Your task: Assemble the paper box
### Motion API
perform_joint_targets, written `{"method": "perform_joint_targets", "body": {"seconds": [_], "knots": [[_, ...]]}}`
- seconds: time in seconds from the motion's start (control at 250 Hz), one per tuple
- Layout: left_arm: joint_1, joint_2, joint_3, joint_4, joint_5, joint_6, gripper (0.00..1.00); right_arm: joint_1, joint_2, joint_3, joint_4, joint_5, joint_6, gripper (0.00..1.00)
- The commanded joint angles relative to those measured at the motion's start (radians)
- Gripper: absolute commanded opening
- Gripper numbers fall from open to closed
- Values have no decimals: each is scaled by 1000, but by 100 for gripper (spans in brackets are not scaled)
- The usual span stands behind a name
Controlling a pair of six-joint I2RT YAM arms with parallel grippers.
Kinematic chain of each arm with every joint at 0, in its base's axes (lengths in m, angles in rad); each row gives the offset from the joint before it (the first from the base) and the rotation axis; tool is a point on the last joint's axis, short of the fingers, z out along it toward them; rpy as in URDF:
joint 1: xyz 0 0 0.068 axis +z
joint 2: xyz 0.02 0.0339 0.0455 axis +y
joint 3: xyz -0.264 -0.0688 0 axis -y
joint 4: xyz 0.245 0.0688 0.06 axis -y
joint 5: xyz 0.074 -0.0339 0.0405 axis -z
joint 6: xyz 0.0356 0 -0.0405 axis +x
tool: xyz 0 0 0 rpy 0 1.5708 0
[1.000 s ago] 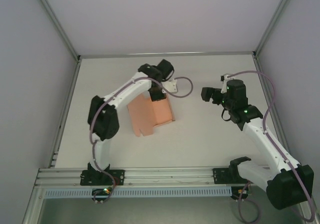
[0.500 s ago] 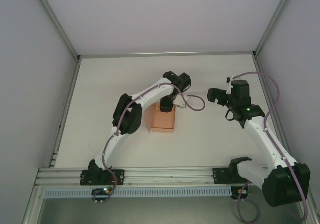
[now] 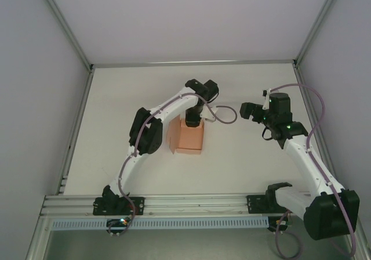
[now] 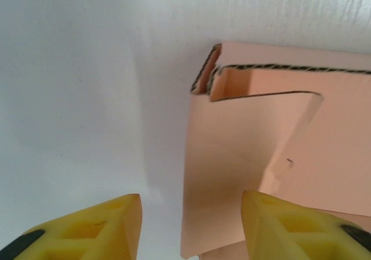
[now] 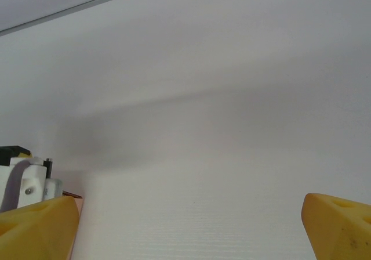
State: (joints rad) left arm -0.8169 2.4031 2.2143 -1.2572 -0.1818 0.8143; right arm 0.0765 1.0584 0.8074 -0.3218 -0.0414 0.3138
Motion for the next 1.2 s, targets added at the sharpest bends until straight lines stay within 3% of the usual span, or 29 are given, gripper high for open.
{"method": "perform_joint_targets", "body": {"seconds": [0.0, 0.176, 0.308, 0.423, 0.575, 0.703, 0.879, 0.994, 1.194], "knots": [[14, 49, 16, -44, 63, 21, 46, -4, 12, -10, -11, -25, 1, 100], [35, 94, 16, 0, 54, -5, 30, -6, 15, -14, -3, -37, -1, 100], [44, 100, 16, 33, 68, -33, 0, -6, 26, -14, -3, -44, 1, 100], [60, 73, -2, 109, 47, -82, 0, -6, 33, -18, 1, -65, -2, 99], [91, -50, -113, 372, -14, -241, 0, 1, 49, -27, 0, -99, 21, 99], [110, -181, -215, 625, -202, -438, 0, 66, 93, -12, 3, -108, 70, 100], [106, -270, -214, 628, -347, -653, 0, 211, 222, 14, 147, -114, 245, 100], [93, -294, -214, 594, -418, -765, 0, 269, 321, 71, 259, -61, 322, 94], [57, -294, -203, 570, -543, -814, 0, 326, 452, 208, 320, 34, 332, 86]]}}
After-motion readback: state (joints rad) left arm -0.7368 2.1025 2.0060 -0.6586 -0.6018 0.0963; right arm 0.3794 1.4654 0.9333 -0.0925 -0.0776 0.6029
